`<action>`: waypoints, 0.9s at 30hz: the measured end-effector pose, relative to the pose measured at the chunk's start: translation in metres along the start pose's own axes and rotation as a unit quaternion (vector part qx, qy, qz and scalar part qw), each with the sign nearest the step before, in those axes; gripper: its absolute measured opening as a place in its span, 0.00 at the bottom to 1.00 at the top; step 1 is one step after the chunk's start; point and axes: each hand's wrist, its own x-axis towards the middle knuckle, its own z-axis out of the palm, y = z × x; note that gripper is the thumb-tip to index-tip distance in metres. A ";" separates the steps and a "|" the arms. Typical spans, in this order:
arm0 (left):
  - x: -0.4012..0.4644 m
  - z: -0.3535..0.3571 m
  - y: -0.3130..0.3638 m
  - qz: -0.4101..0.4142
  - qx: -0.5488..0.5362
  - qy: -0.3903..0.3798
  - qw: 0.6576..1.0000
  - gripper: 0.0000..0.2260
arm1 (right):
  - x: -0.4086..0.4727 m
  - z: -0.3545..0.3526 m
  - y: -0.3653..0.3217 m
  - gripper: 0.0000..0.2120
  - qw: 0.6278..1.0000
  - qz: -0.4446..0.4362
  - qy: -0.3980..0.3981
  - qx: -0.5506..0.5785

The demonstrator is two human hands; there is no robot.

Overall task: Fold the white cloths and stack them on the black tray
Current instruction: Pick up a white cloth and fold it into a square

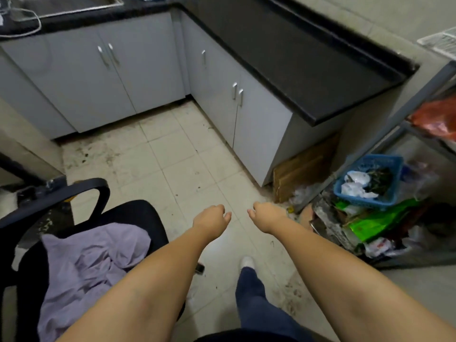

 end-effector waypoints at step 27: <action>0.461 -0.388 -0.079 -0.085 -0.057 0.068 0.992 0.15 | 0.502 -0.379 -0.098 0.22 0.999 -0.054 0.007 0.005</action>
